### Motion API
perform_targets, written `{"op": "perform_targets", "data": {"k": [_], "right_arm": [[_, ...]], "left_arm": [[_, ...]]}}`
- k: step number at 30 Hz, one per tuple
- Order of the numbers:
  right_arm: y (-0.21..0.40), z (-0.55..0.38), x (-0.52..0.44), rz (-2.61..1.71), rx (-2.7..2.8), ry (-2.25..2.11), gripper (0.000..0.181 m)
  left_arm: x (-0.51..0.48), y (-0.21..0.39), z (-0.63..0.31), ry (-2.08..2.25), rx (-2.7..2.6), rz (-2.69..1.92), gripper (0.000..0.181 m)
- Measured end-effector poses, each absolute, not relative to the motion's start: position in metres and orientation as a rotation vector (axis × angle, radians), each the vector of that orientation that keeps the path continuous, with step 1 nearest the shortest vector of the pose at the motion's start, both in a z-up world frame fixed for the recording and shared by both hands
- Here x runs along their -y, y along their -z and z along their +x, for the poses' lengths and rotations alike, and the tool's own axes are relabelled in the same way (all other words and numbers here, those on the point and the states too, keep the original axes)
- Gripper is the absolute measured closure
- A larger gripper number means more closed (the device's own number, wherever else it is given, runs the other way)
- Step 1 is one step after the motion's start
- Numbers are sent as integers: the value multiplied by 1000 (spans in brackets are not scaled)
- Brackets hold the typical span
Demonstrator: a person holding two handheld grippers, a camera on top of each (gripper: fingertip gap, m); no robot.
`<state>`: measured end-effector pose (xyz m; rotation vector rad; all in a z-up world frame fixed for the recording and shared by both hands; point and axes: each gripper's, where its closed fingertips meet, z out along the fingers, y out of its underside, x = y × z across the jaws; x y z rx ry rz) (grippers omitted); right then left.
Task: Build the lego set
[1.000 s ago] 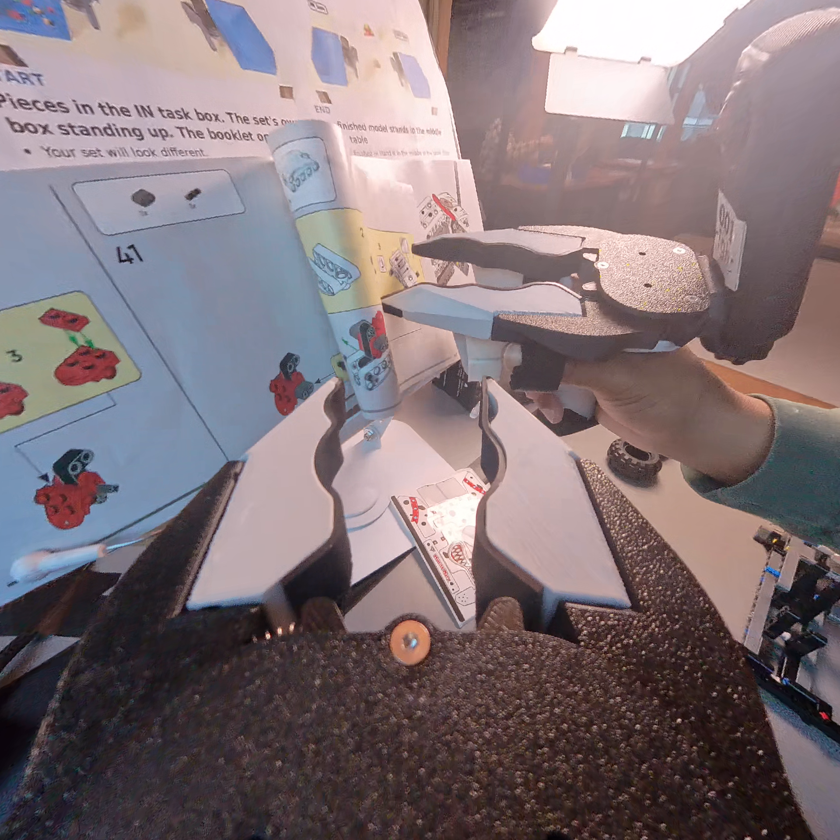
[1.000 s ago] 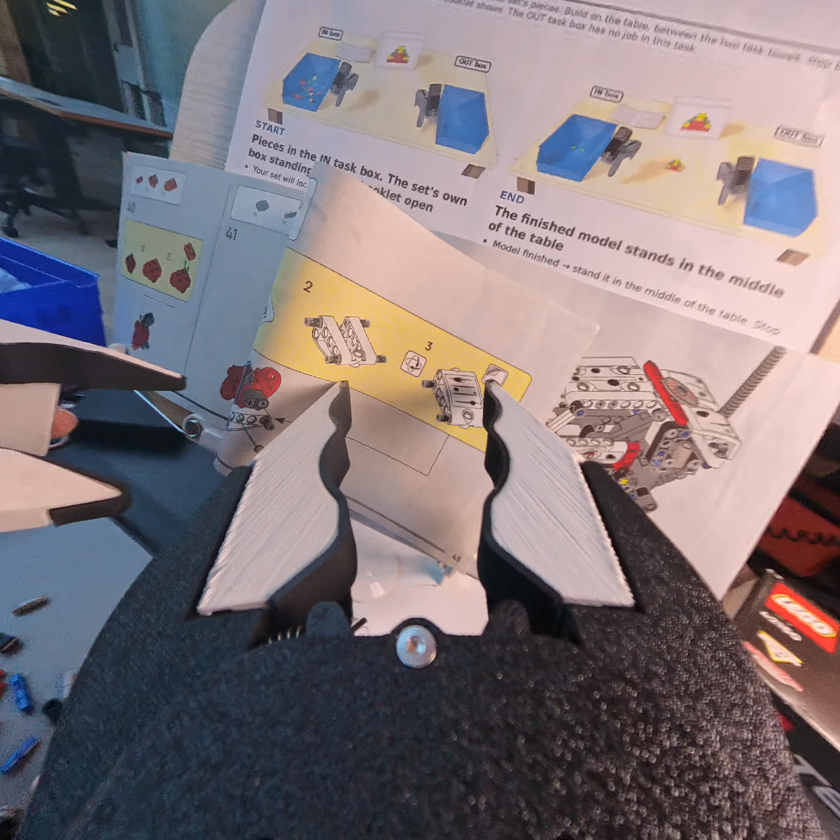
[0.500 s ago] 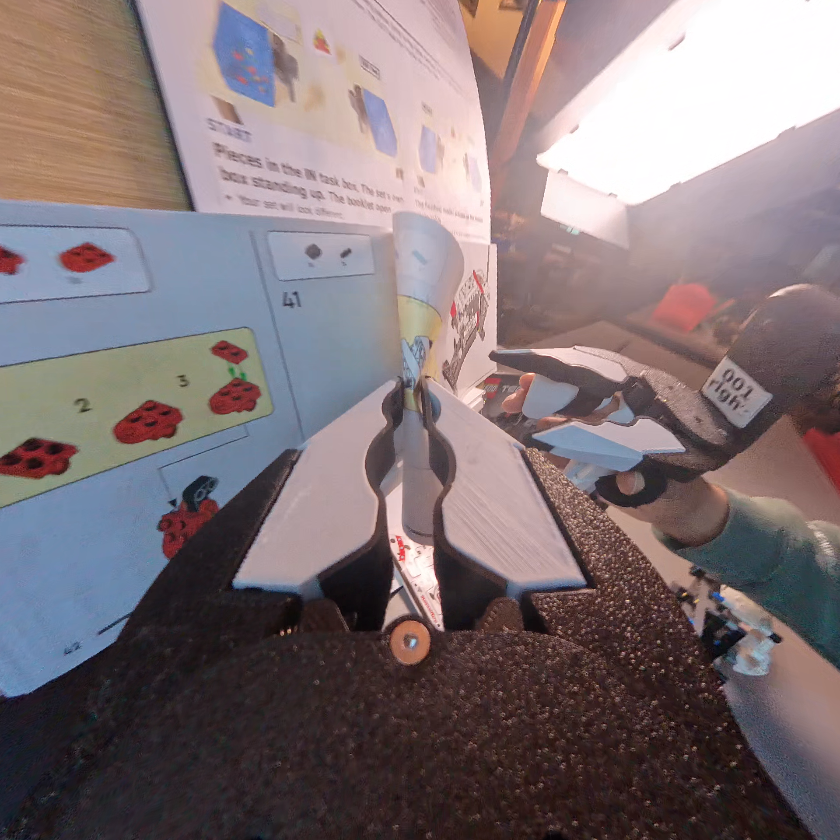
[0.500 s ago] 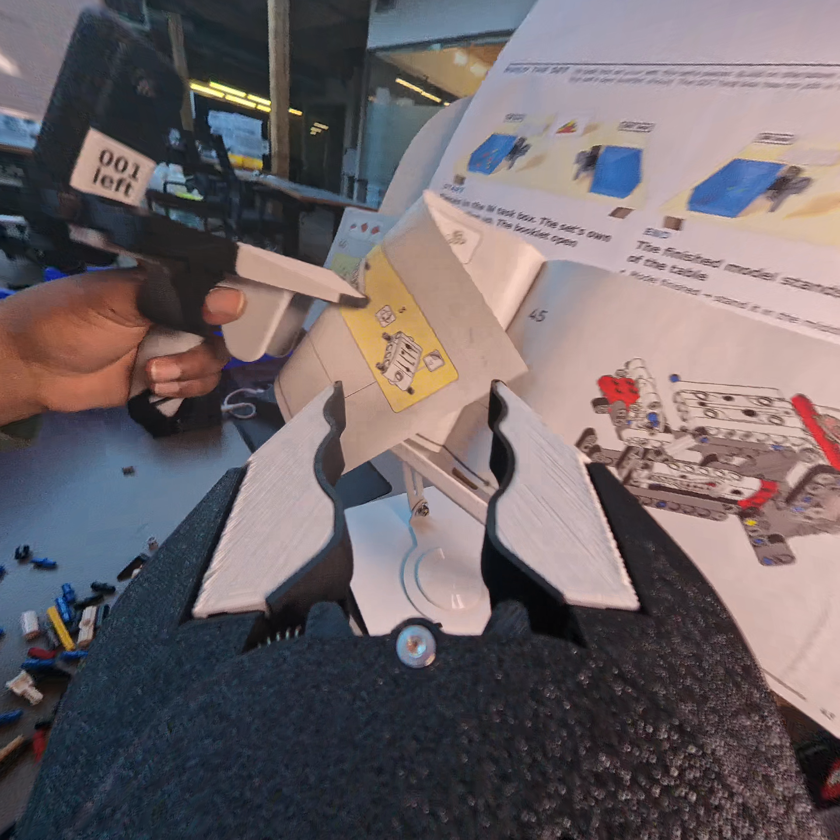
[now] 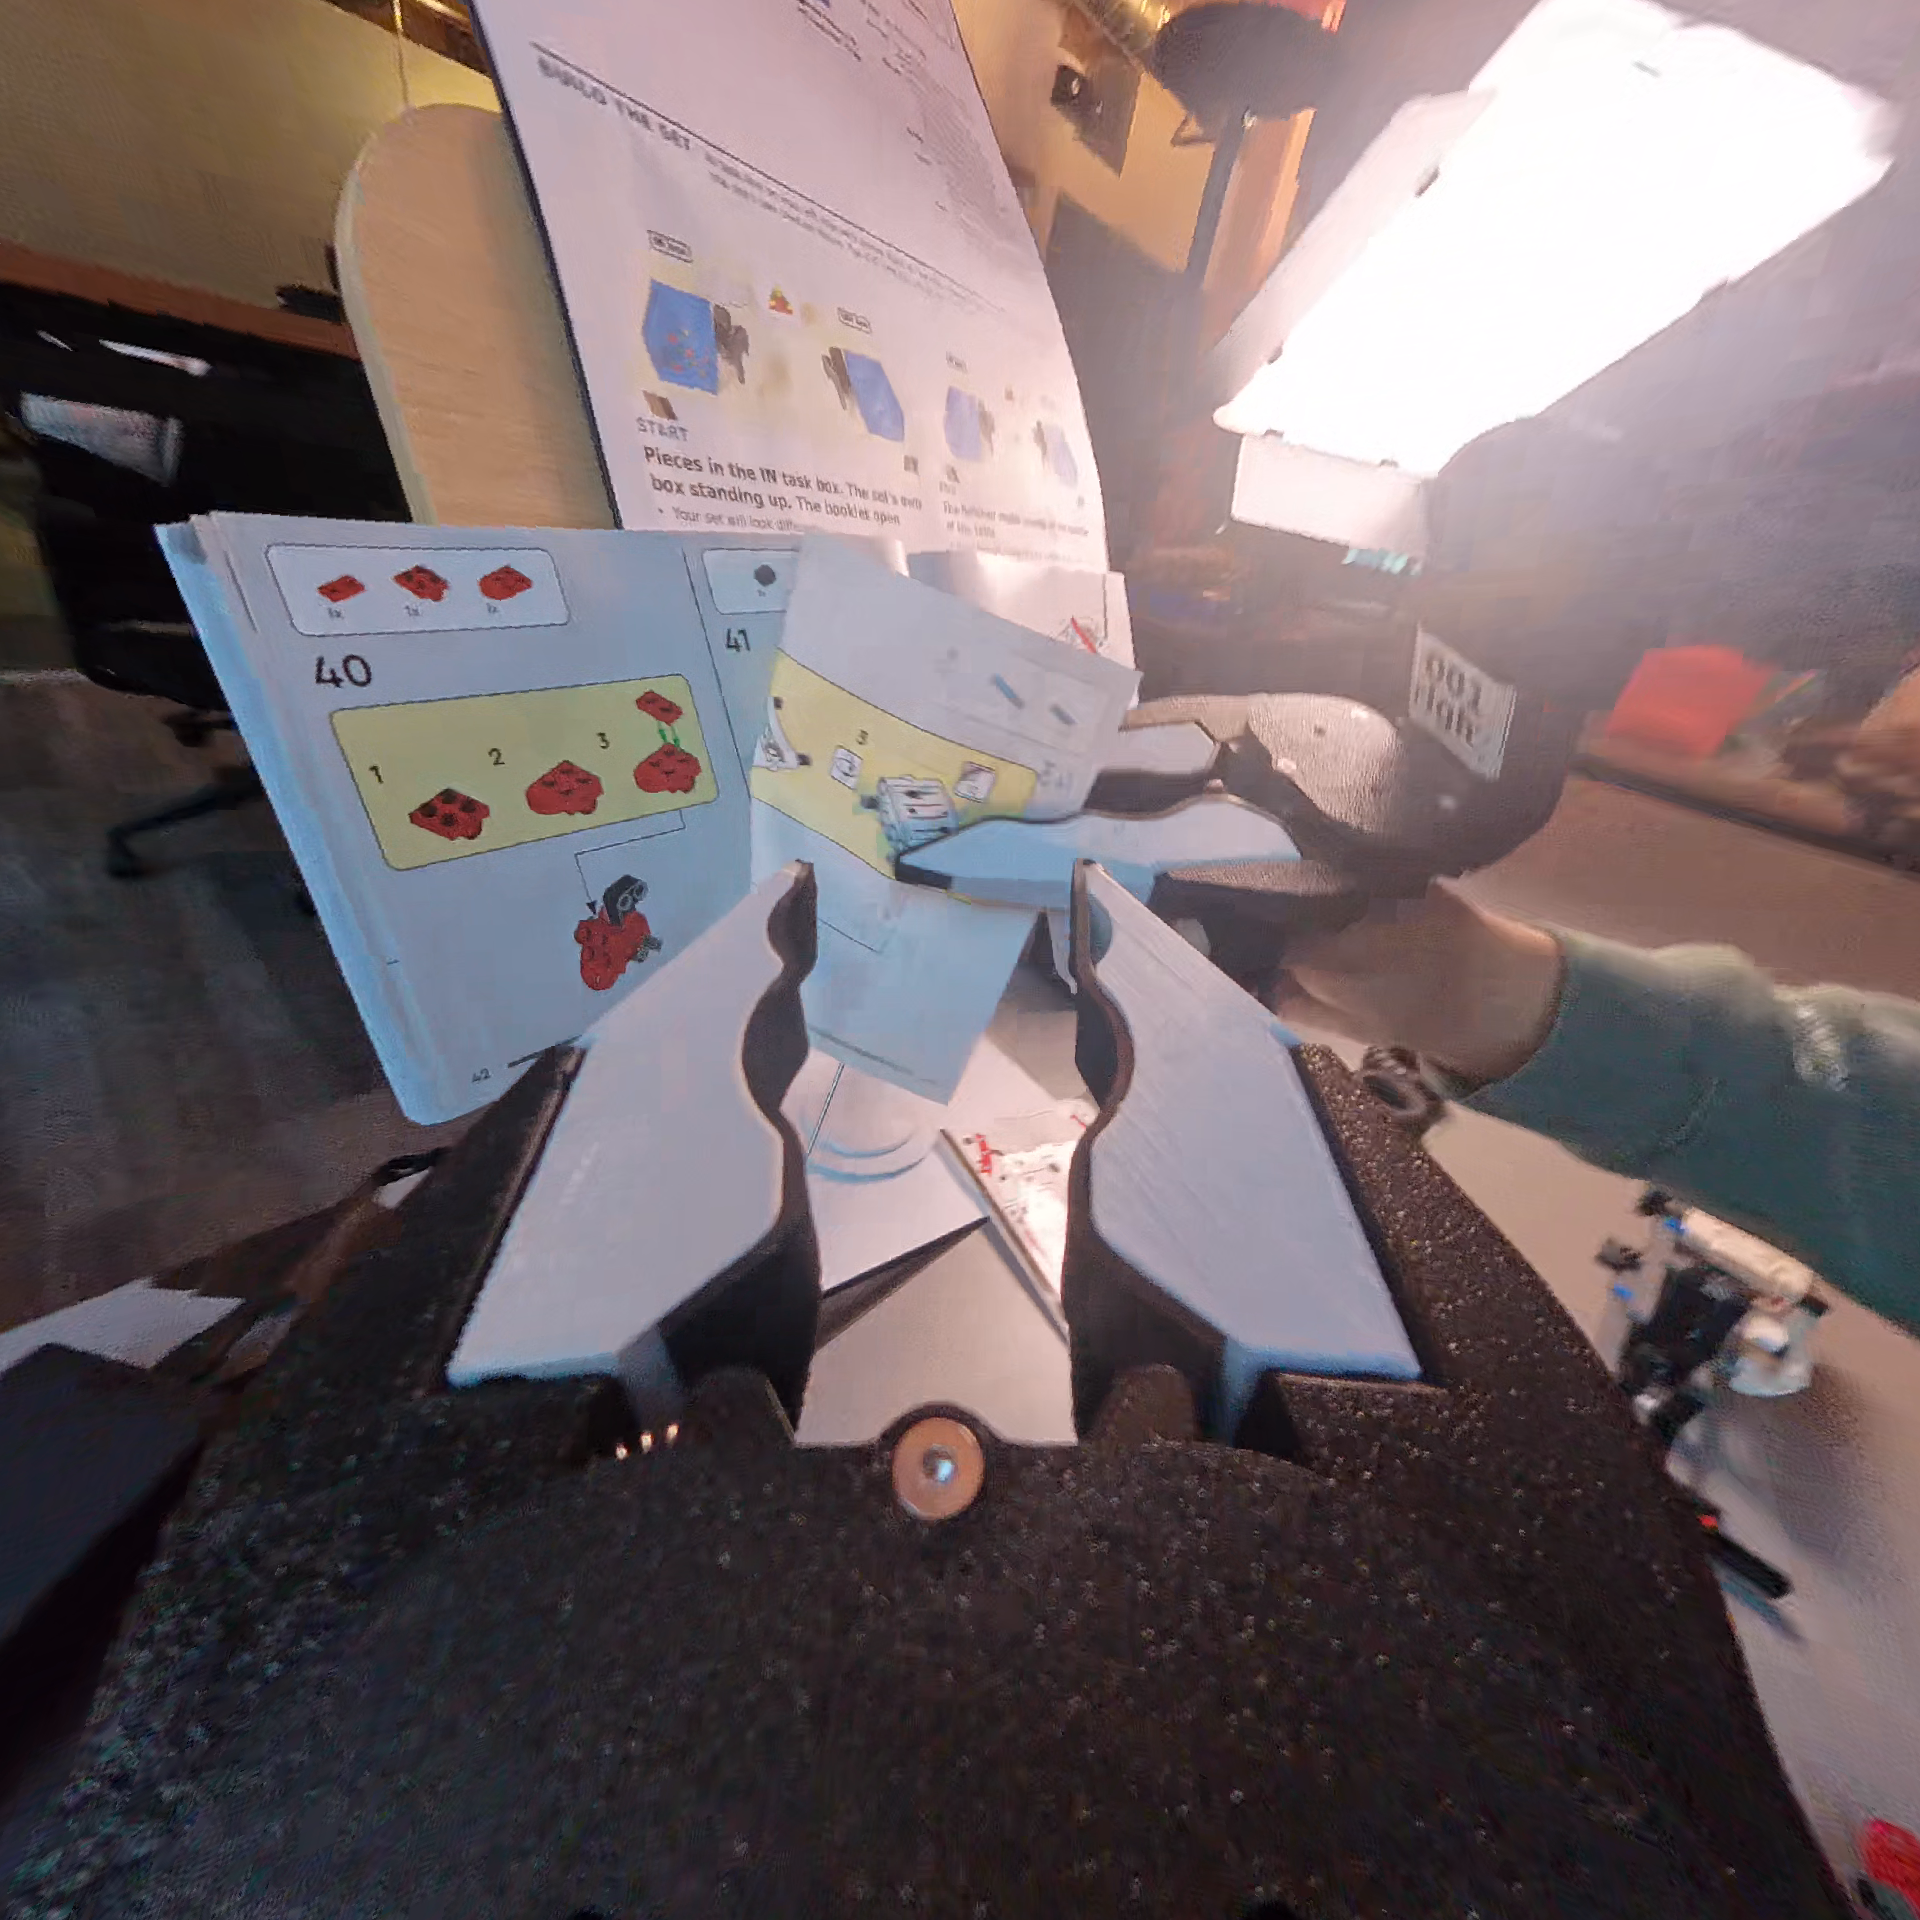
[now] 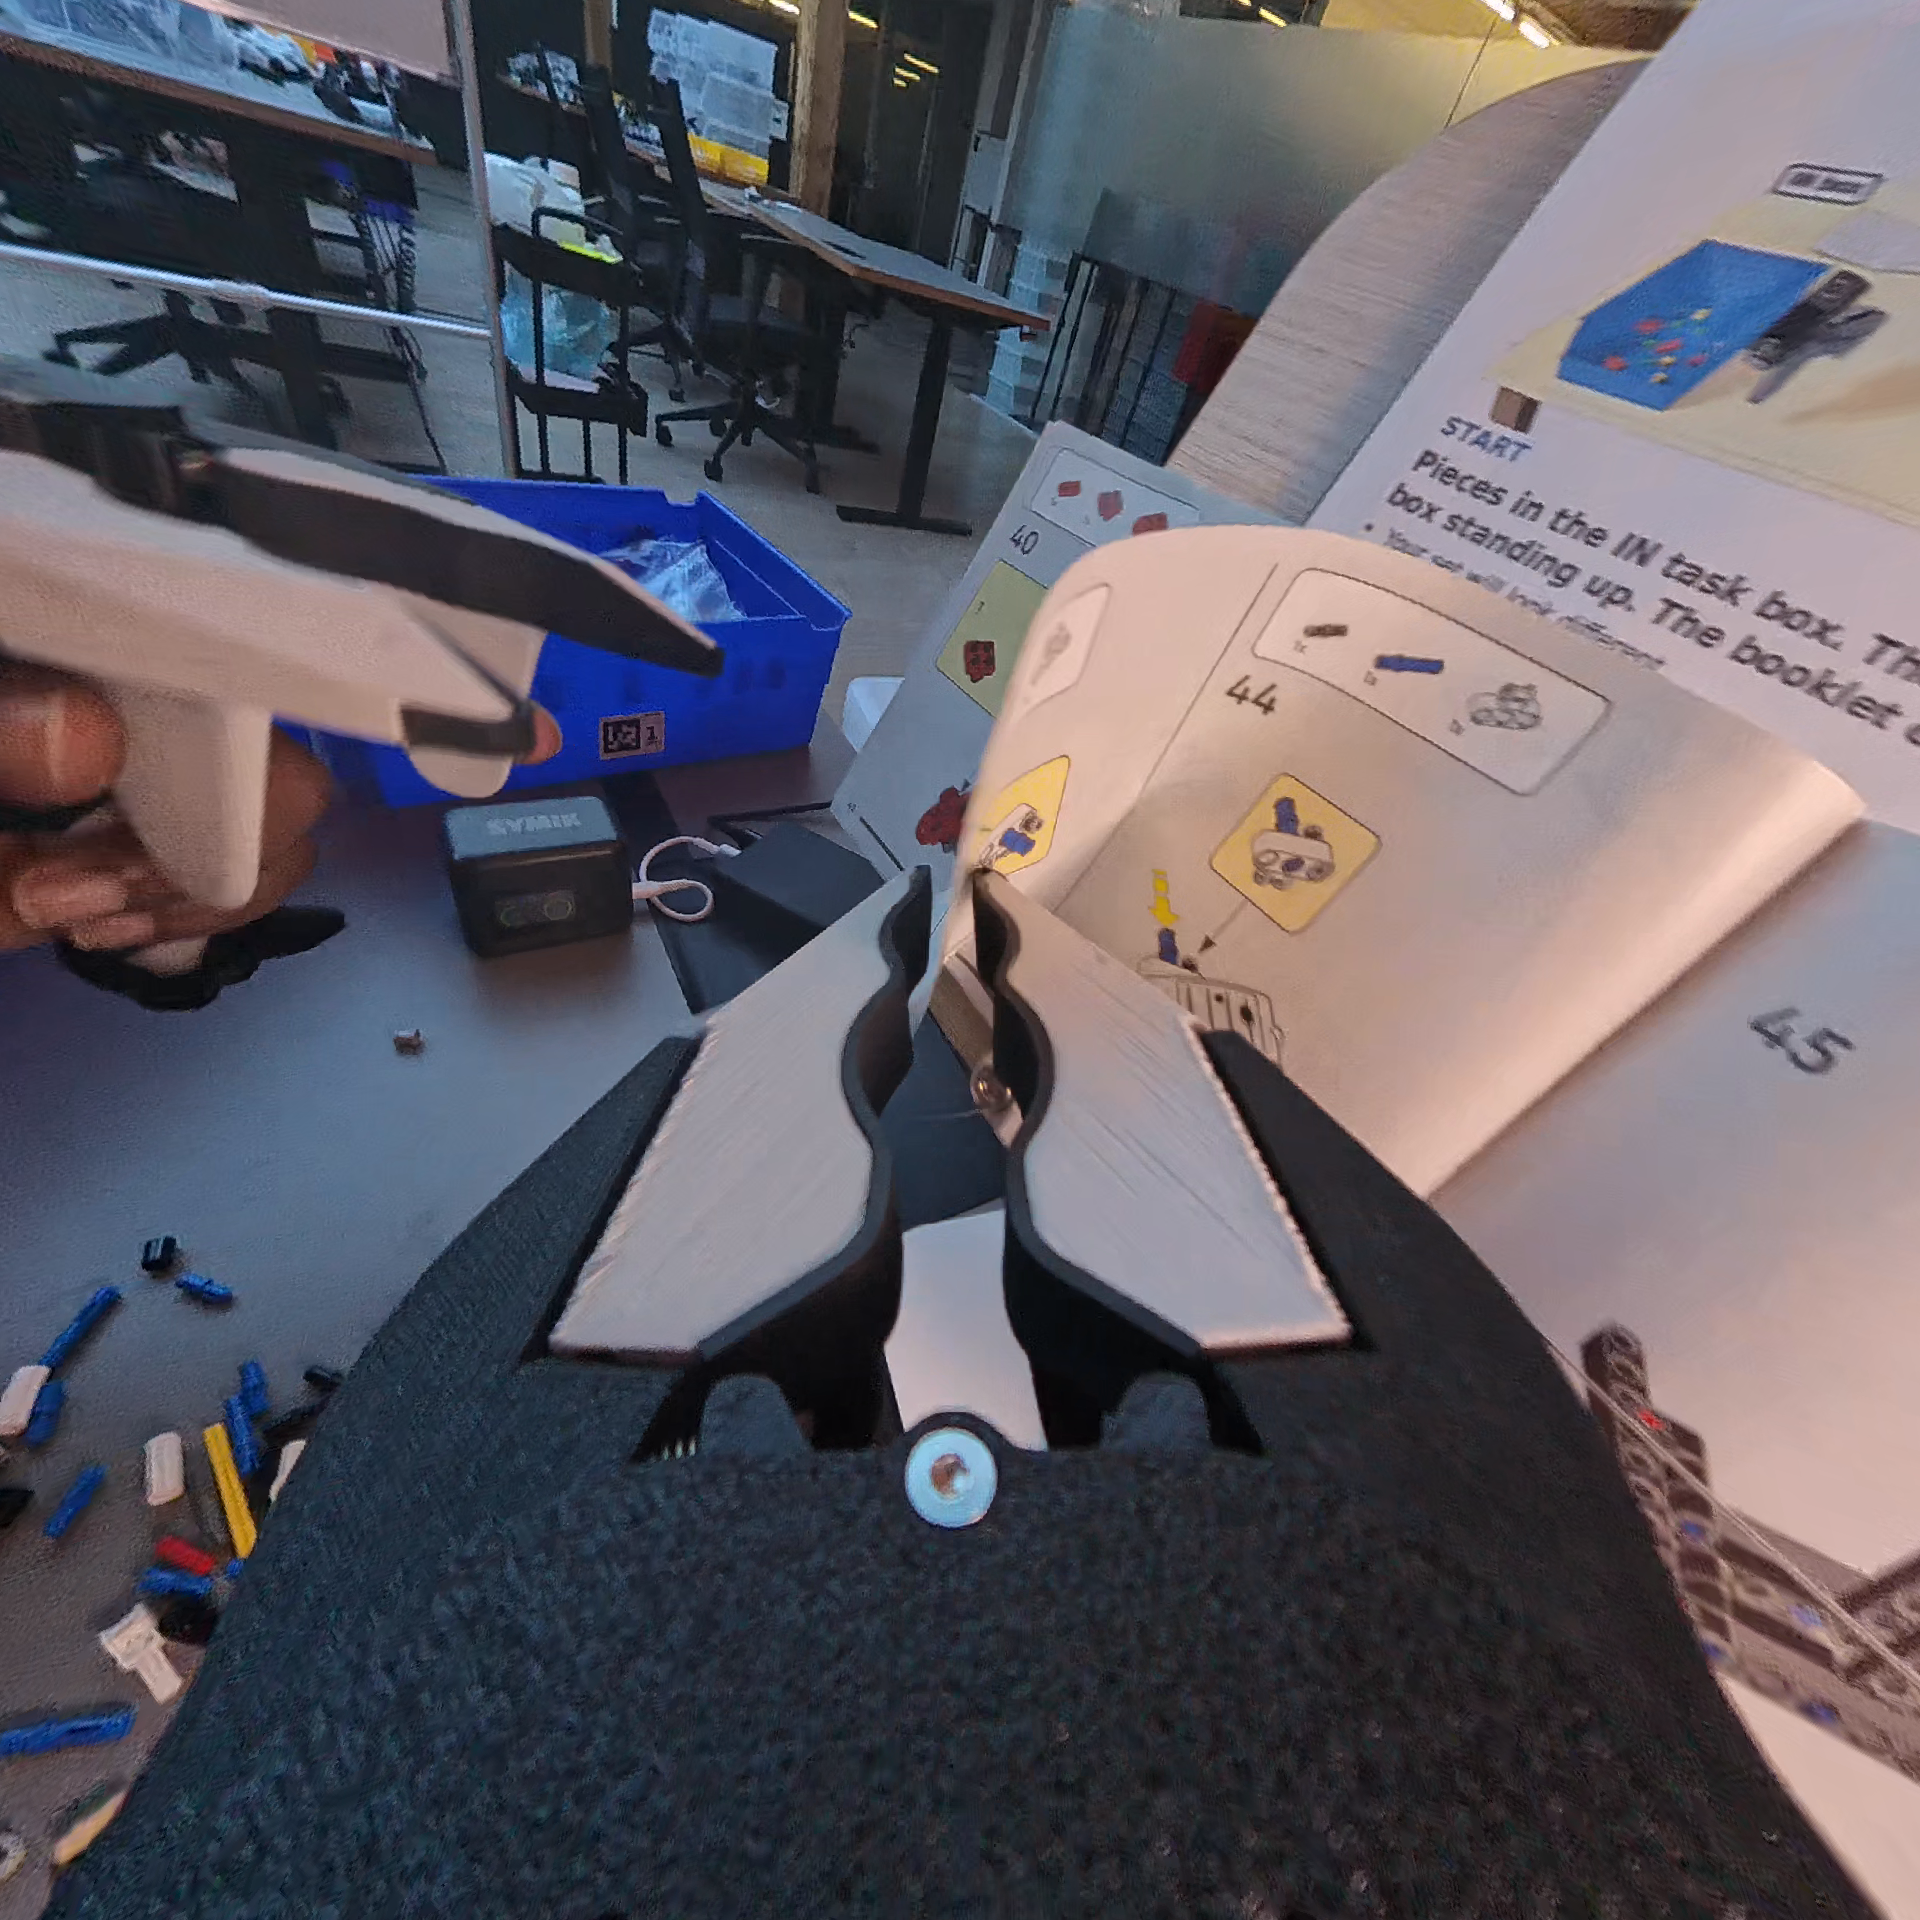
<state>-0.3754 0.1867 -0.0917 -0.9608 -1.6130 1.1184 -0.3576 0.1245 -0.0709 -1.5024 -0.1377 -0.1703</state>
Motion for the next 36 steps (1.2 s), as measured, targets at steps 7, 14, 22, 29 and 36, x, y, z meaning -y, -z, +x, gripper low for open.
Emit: {"op": "perform_targets", "data": {"k": [7, 14, 22, 29, 36], "right_arm": [[85, -411, -146, -1036, 1728, -1220, 137], [79, -401, -163, -964, 1755, -1053, 125], [71, -365, -139, -898, 1862, -1388, 112], [42, -343, -199, -895, 1466, -1304, 156], [53, -333, -303, -1096, 1157, -899, 136]], "left_arm": [[-128, 97, -351, -110, 111, -1601, 127], [-143, 106, -367, 13, 134, -1613, 123], [-148, 102, -401, -149, 198, -1631, 146], [-132, 68, -420, 71, 403, -1496, 138], [-121, 54, -400, -246, 230, -1563, 124]]}}
